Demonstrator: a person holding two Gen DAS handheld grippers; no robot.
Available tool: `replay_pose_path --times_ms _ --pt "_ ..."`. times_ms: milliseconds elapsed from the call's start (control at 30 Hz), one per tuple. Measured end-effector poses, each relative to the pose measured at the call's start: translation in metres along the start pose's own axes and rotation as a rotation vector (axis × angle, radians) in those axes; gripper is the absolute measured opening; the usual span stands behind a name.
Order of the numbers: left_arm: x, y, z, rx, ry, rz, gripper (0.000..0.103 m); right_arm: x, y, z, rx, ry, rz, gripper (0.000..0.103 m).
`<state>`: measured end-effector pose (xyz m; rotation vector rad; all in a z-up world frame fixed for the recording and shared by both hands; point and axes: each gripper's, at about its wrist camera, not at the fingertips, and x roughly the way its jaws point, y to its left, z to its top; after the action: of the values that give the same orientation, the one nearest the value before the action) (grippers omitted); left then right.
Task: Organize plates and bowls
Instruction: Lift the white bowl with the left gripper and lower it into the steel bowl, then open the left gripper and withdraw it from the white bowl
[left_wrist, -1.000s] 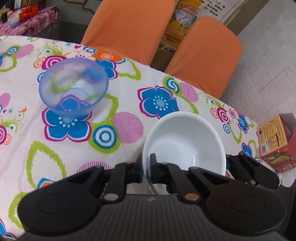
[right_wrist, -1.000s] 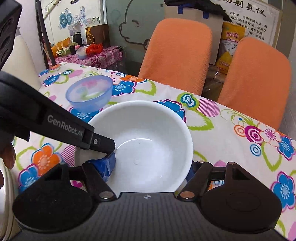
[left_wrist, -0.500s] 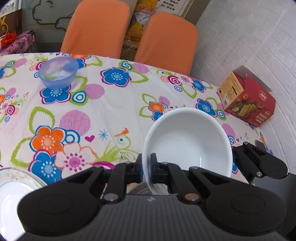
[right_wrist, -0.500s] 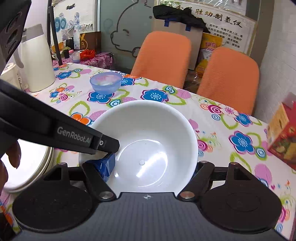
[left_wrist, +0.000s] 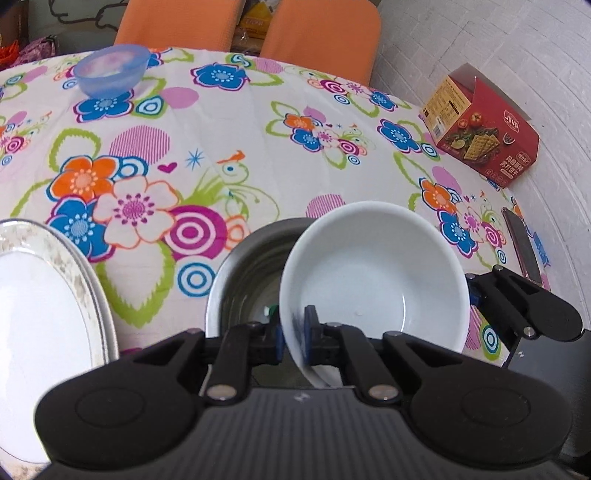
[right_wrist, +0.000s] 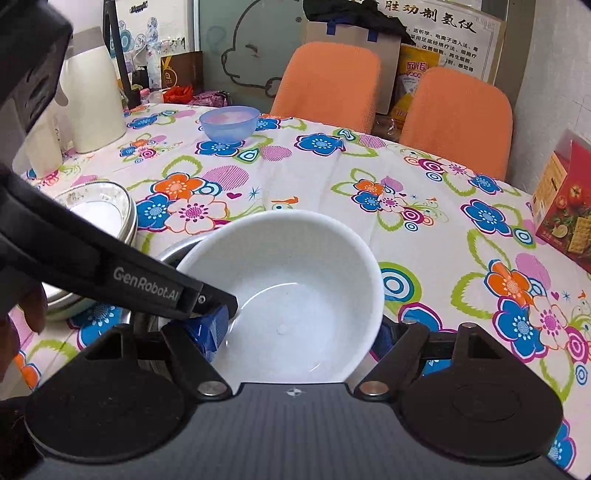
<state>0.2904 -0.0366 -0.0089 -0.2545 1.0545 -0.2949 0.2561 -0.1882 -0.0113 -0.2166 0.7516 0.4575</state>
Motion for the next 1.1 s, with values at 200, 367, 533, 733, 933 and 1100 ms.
replay_pose_path --times_ms 200,367,533,733,933,1100 --pt "-0.006 0.008 -0.001 -0.012 -0.024 0.019 0.026 -0.005 -0.005 -0.001 0.027 -0.013 -0.019 0.064" --pt "-0.016 0.013 0.0 -0.013 -0.044 -0.004 0.027 -0.008 -0.016 -0.002 0.073 -0.026 -0.031 0.064" --pt "-0.037 0.019 0.0 -0.007 -0.079 -0.043 0.05 -0.015 -0.027 -0.007 0.112 -0.042 -0.044 0.064" --pt "-0.065 0.024 0.008 0.032 -0.17 -0.019 0.069 -0.021 -0.041 -0.002 0.196 -0.075 -0.021 0.065" --pt "-0.072 0.058 0.021 0.003 -0.19 0.058 0.071 -0.016 -0.03 0.021 0.158 -0.094 0.014 0.065" --pt "-0.07 0.092 0.032 -0.014 -0.184 0.148 0.071 -0.009 -0.015 0.045 0.065 -0.079 0.031 0.065"
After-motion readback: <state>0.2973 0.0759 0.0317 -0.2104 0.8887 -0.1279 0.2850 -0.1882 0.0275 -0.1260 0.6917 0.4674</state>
